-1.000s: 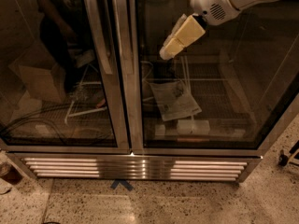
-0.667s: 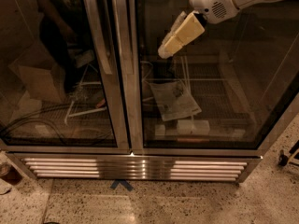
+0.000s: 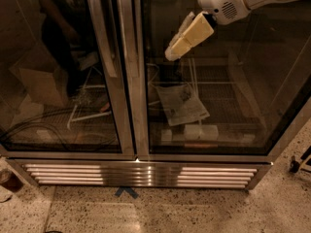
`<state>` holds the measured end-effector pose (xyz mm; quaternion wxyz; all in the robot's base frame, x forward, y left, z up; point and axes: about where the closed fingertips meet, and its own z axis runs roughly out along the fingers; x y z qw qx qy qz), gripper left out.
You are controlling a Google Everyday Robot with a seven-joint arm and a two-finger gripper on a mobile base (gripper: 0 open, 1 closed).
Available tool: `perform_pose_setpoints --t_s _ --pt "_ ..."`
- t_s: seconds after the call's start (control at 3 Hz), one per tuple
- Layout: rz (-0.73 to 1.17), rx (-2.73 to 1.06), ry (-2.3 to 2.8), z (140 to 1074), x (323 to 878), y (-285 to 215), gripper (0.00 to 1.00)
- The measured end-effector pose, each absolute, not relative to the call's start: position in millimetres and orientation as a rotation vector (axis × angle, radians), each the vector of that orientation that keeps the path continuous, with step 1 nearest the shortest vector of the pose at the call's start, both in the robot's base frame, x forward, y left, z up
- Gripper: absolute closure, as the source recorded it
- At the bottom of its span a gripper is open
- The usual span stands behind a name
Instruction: Place 7up can into top drawer
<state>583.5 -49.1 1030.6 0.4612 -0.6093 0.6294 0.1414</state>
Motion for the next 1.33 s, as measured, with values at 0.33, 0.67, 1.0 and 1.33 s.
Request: perform_pose_setpoints --t_s 0.33,0.67,1.0,1.33 --pt "0.382 -1.508 1.536 1028.9 581.8 -48.1 0.00" --pt "0.416 -1.517 1.523 1027.7 580.4 -46.9 0.00" --pt "0.447 -1.527 1.511 1026.8 578.9 -45.1 0.00" --pt "0.486 -1.544 1.490 1025.7 576.1 -41.5 0.04"
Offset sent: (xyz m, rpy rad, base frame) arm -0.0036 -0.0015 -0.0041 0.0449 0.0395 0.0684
